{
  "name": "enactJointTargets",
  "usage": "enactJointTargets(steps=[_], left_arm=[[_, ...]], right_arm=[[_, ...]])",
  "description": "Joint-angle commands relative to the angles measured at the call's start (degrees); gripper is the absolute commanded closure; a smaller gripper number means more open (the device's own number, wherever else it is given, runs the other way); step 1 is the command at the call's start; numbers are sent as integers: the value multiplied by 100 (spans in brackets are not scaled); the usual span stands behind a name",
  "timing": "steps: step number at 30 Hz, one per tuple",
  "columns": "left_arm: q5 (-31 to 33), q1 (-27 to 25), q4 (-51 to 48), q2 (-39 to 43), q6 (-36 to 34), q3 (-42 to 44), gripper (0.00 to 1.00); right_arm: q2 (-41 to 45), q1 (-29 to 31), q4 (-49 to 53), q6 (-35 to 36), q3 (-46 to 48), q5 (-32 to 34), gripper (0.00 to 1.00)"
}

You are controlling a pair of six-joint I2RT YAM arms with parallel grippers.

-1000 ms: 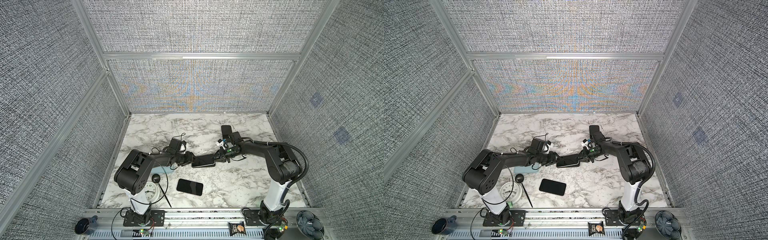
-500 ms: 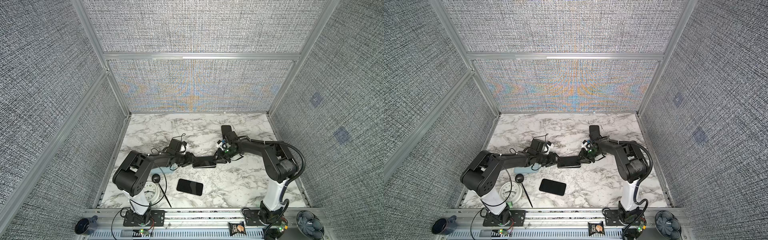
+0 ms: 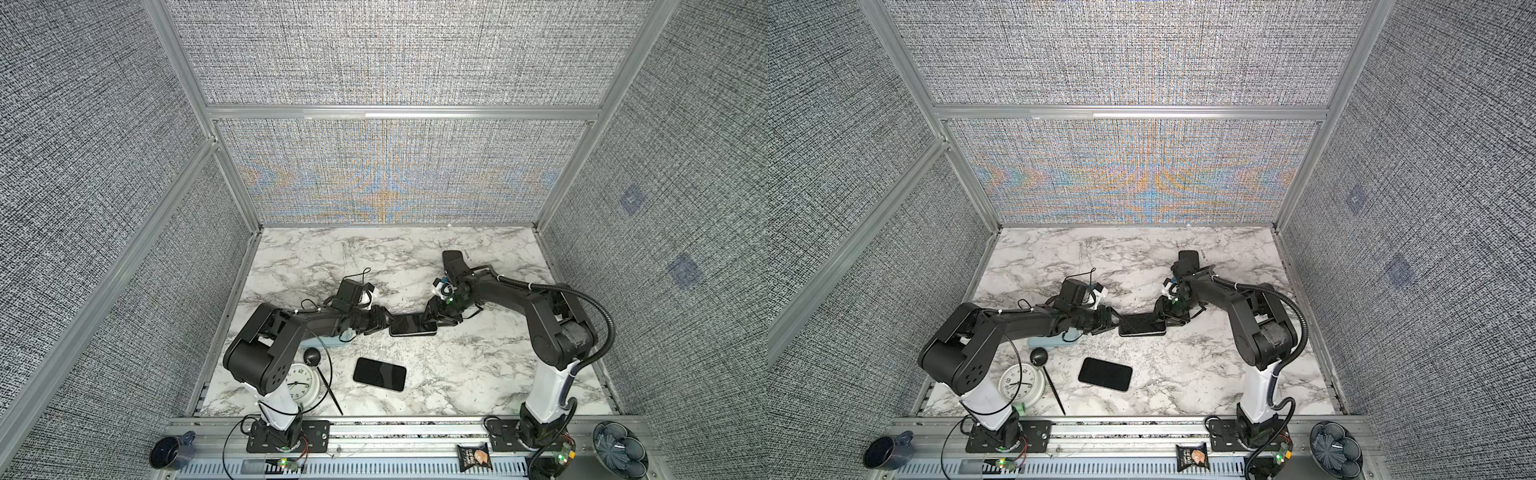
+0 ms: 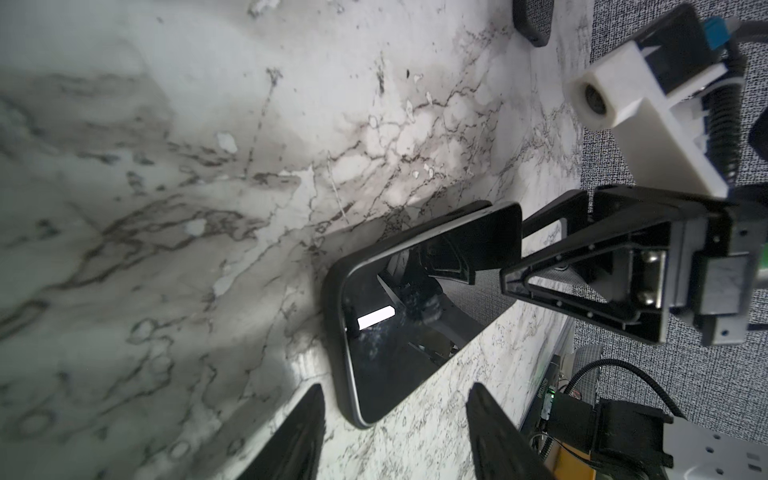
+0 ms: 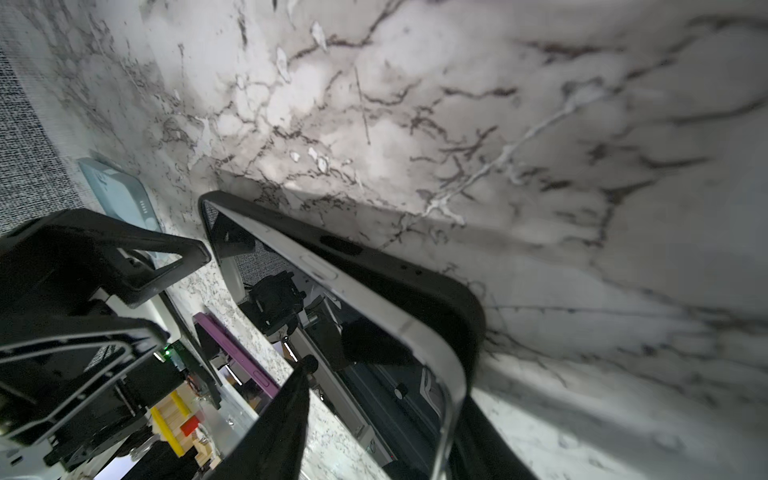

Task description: Put the phone into the phone case

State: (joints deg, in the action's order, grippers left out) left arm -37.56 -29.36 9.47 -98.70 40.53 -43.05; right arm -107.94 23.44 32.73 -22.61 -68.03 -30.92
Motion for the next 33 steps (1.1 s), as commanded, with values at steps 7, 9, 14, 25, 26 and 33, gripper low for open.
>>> enactJointTargets(steps=[7,9,14,25,26,33], left_arm=[[-50,5,143,-7,-28,16,44],[-7,6,96,24,-36,26,44],[47,-3,-170,82,-24,7,44],[567,-363,-1797,34,-116,-465,51],[603,-373,-1883,13,-124,-506,53],[885,-442,-2487,-93,-289,-929,62]], right_arm=[[150,231,878,119,-350,1073,39],[177,249,920,134,-367,1195,39],[417,325,1001,70,-263,1493,40],[819,436,596,-136,264,1563,51],[824,433,577,-138,264,1534,51],[760,452,407,-108,264,1369,54]])
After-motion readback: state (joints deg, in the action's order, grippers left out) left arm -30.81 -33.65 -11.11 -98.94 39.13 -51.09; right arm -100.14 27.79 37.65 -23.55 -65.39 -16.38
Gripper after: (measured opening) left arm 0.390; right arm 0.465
